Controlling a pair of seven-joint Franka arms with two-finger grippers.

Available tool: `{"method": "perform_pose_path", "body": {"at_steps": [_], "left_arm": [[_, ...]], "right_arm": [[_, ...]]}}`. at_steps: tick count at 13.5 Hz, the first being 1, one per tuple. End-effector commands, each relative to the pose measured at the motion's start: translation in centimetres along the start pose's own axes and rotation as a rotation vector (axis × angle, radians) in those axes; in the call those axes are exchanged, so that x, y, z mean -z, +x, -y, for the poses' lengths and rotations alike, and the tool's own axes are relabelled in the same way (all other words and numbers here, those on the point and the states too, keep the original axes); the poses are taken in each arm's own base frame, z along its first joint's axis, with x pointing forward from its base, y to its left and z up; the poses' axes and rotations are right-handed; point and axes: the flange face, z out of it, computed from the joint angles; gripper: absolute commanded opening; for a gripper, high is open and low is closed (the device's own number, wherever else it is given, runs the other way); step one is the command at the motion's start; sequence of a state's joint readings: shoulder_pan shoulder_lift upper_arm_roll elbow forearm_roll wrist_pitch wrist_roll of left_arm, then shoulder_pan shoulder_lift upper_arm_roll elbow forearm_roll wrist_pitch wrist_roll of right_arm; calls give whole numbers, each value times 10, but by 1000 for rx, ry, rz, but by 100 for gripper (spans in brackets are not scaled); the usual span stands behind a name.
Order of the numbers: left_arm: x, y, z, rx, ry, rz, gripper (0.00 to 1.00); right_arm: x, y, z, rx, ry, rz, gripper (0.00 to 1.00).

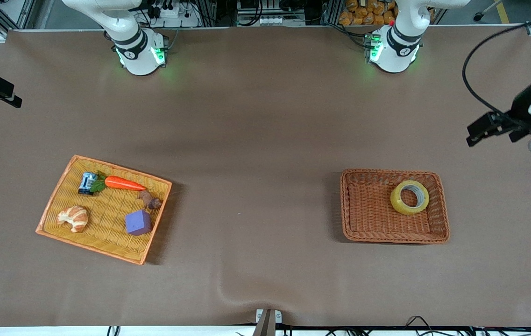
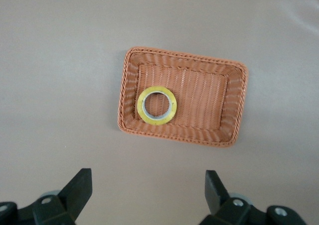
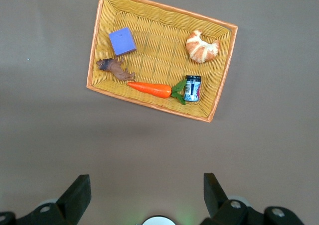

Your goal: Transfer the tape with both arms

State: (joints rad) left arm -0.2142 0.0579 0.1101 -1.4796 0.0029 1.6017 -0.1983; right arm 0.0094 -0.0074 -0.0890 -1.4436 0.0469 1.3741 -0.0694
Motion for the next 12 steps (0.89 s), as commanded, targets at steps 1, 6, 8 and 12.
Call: {"method": "perform_pose_path", "body": {"at_steps": [1,6,8,12], "left_arm": [[4,-5,5,2,20,12,100],[4,-11,9,3,19,48,100],[16,-18,12,0,14,43,100],[23,-27,13,-7,18,75,100]], "right_arm": [[6,-7,0,12,-11,-6,100],[6,-7,-1,10,-10,-5,100],[6,-7,-1,10,-10,-5,100],[6,-8,-4,5,-10,-2,100]]}}
